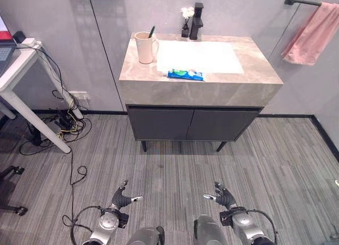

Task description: Put brush and paste in cup on sink, flatten towel.

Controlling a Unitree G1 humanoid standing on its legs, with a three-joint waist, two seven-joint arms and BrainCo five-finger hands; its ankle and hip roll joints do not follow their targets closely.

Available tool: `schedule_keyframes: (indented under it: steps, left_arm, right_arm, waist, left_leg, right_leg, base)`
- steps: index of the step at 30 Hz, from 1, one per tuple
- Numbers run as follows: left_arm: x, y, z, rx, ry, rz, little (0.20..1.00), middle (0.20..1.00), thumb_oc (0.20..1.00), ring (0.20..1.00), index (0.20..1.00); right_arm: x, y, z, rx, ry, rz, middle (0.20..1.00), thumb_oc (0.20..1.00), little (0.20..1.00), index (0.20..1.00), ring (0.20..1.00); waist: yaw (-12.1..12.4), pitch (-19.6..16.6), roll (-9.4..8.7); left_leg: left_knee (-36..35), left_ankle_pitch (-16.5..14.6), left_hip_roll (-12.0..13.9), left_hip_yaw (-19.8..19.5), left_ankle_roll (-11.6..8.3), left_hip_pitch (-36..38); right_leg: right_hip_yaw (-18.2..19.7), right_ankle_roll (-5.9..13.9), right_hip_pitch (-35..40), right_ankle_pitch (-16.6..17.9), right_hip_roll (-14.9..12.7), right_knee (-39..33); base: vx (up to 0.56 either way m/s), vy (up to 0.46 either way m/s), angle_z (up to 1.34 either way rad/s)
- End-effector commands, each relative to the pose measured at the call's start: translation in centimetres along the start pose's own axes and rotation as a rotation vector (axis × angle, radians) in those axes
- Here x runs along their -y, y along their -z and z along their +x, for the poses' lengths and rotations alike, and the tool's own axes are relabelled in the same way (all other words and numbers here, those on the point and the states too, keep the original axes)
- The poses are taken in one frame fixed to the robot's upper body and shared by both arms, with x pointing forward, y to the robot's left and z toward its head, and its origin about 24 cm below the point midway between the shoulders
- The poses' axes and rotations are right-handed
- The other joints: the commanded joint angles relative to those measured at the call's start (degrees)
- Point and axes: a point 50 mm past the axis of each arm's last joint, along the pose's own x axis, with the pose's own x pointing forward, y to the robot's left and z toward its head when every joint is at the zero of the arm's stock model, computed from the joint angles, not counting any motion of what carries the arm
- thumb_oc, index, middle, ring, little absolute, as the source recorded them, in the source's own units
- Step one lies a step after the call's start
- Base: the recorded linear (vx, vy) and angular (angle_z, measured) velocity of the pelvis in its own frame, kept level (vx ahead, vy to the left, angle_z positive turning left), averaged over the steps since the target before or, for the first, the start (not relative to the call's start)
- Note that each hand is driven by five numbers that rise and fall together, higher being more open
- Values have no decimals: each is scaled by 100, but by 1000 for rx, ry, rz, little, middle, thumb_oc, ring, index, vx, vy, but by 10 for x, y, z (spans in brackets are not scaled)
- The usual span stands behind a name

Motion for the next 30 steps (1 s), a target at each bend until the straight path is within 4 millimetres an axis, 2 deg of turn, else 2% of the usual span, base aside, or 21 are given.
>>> schedule_keyframes:
  steps: [1, 2, 5, 6, 10, 13, 14, 15, 17, 18, 19, 20, 21, 22, 23, 25, 26, 27, 28, 29, 30]
  left_arm:
    - [-5, -23, 6, 115, 0, 35, 1000, 1000, 1000, 1000, 1000]
    - [-5, -23, 7, 109, -3, 38, 1000, 1000, 1000, 1000, 1000]
    - [-3, -24, 8, 107, -11, 23, 1000, 1000, 1000, 1000, 1000]
    - [-3, -24, 8, 107, -10, 22, 1000, 1000, 1000, 1000, 1000]
    - [-1, -22, 8, 97, -14, -3, 1000, 1000, 1000, 1000, 1000]
    - [-3, -17, 6, 70, -39, -41, 1000, 1000, 1000, 1000, 1000]
    - [-4, -9, 3, 35, -52, -69, 1000, 1000, 1000, 1000, 1000]
    - [-4, -9, 3, 35, -52, -70, 1000, 1000, 1000, 1000, 1000]
    - [-4, -3, 1, 13, -45, -58, 1000, 1000, 1000, 1000, 1000]
    - [-4, 0, 0, 4, -40, -48, 1000, 1000, 1000, 1000, 1000]
    - [-4, 1, 0, -3, -33, -29, 1000, 1000, 1000, 1000, 1000]
    - [-5, -1, 2, 4, -25, -13, 1000, 1000, 1000, 1000, 1000]
    - [-5, -1, 2, 4, -25, -13, 1000, 1000, 1000, 1000, 1000]
    - [-6, -7, 7, 15, -24, 11, 1000, 1000, 1000, 1000, 1000]
    - [-6, -12, 9, 29, -24, 13, 1000, 1000, 1000, 1000, 1000]
    - [-6, -16, 11, 40, -25, 16, 1000, 1000, 1000, 1000, 1000]
    - [-5, -19, 13, 46, -22, 26, 1000, 1000, 1000, 1000, 1000]
    - [-5, -19, 13, 46, -21, 26, 1000, 1000, 1000, 1000, 1000]
    - [-4, -18, 13, 38, -23, 33, 1000, 1000, 1000, 1000, 1000]
    - [-3, -16, 13, 34, -13, 45, 1000, 1000, 1000, 1000, 1000]
    - [-3, -16, 13, 34, -13, 45, 1000, 1000, 1000, 1000, 1000]
  right_arm:
    - [17, -20, 5, 87, 63, 41, 1000, 1000, 1000, 1000, 1000]
    - [19, -19, 4, 82, 75, 47, 1000, 1000, 1000, 1000, 1000]
    - [21, -20, 5, 83, 85, 41, 1000, 1000, 1000, 1000, 1000]
    - [21, -20, 5, 82, 86, 41, 1000, 1000, 1000, 1000, 1000]
    - [23, -21, 5, 80, 90, 19, 1000, 1000, 1000, 1000, 1000]
    - [25, -17, 3, 67, 92, 11, 1000, 1000, 1000, 1000, 1000]
    - [28, -15, 2, 62, 92, -26, 1000, 1000, 1000, 1000, 1000]
    - [28, -15, 2, 61, 92, -26, 1000, 1000, 1000, 1000, 1000]
    - [30, -15, 0, 67, 83, -60, 1000, 1000, 1000, 1000, 1000]
    - [32, -15, -1, 70, 85, -74, 1000, 1000, 1000, 1000, 1000]
    - [34, -15, -1, 74, 89, -89, 1000, 1000, 1000, 1000, 1000]
    - [37, -17, -1, 84, 99, -91, 1000, 1000, 1000, 1000, 1000]
    - [37, -17, -1, 84, 99, -91, 1000, 1000, 1000, 1000, 1000]
    - [42, -23, 0, 96, 114, -114, 1000, 1000, 1000, 1000, 1000]
    - [44, -27, 1, 110, 121, -132, 1000, 1000, 1000, 1000, 1000]
    - [46, -28, 1, 112, 124, -142, 1000, 1000, 1000, 1000, 1000]
    - [49, -30, 2, 117, 136, -168, 1000, 1000, 1000, 1000, 1000]
    - [49, -30, 2, 117, 136, -168, 1000, 1000, 1000, 1000, 1000]
    - [49, -32, 2, 125, 134, -187, 1000, 1000, 1000, 1000, 1000]
    - [46, -30, 2, 121, 120, -200, 1000, 1000, 1000, 1000, 1000]
    - [46, -30, 2, 121, 120, -200, 1000, 1000, 1000, 1000, 1000]
  waist:
    - [-133, 107, -70]
    - [-173, 113, -114]
    - [-213, 161, -142]
    - [-218, 165, -121]
    - [-255, 201, -74]
    - [-231, 19, -15]
    - [-274, -129, 91]
    - [-277, -128, 97]
    - [-279, -237, 145]
    - [-287, -256, 157]
    - [-284, -267, 167]
    - [-260, -208, 94]
    - [-267, -215, 99]
    - [-227, -84, -28]
    - [-241, -46, -57]
    - [-211, -1, -56]
    - [-184, -16, -96]
    - [-178, -9, -95]
    - [-139, -60, -129]
    - [-98, -79, -127]
    - [-97, -70, -131]
  left_leg:
    - [-30, -283, -70, -182, -299, 340]
    - [-27, -311, -152, -203, -305, 383]
    - [-82, -424, -206, -152, -339, 535]
    - [-72, -440, -189, -162, -341, 541]
    - [-153, -495, -137, -160, -428, 753]
    - [-492, -425, 96, -332, -570, 1203]
    - [-793, -150, 455, -527, -757, 1529]
    - [-802, -149, 462, -530, -759, 1538]
    - [-696, 247, 731, -572, -956, 1566]
    - [-474, 539, 836, -595, -1045, 1448]
    - [88, 1051, 967, -596, -1177, 1267]
    - [556, 1360, 976, -567, -1228, 916]
    - [585, 1349, 978, -578, -1230, 888]
    - [1247, 1480, 965, -429, -1161, 417]
    - [1179, 1443, 1084, -173, -1114, 189]
    - [1141, 1375, 1122, -59, -1106, 56]
    - [579, 1112, 1211, 329, -1061, -256]
    - [581, 1101, 1212, 335, -1057, -244]
    - [48, 1047, 1190, 409, -1065, -511]
    - [-483, 1226, 1283, 298, -1145, -607]
    - [-500, 1232, 1279, 301, -1146, -587]
  right_leg:
    - [223, 311, 132, 1093, -63, -1493]
    - [344, 381, 71, 1232, -26, -1845]
    - [91, 482, -74, 1578, -227, -2680]
    - [72, 480, -55, 1578, -215, -2692]
    - [-236, 501, -65, 1727, -482, -2950]
    - [-306, 420, -13, 1687, -310, -2596]
    - [-422, 312, -44, 1444, -41, -2203]
    - [-428, 310, -39, 1439, -37, -2200]
    - [-598, 207, 45, 1212, 150, -2080]
    - [-657, 134, 155, 1132, 227, -2096]
    - [-712, 30, 325, 1057, 361, -2131]
    - [-717, -43, 439, 1021, 333, -2182]
    - [-727, -44, 427, 1021, 333, -2178]
    - [-772, -197, 623, 928, 335, -2289]
    - [-847, -229, 702, 875, 267, -2333]
    - [-852, -235, 770, 835, 285, -2353]
    - [-958, -201, 981, 753, 195, -2522]
    - [-954, -197, 991, 747, 195, -2522]
    - [-933, -145, 1122, 706, 187, -2627]
    - [-856, -123, 1235, 668, 211, -2661]
    - [-855, -123, 1247, 665, 208, -2662]
  base:
    - [181, 1, 7]
    - [123, -9, 13]
    - [170, -41, 15]
    - [127, -40, 10]
    - [191, -92, 9]
    - [417, -243, -1]
    - [415, -276, -7]
    - [465, -335, 6]
    - [282, -234, 25]
    - [298, -292, 2]
    - [224, -285, -8]
    - [143, -206, -3]
    - [108, -258, -2]
    - [138, -255, -8]
    - [175, -278, 2]
    - [123, -87, 27]
    - [123, -47, 35]
    - [250, -43, 40]
    - [264, 54, 41]
    - [263, 50, 20]
    - [193, 75, -14]
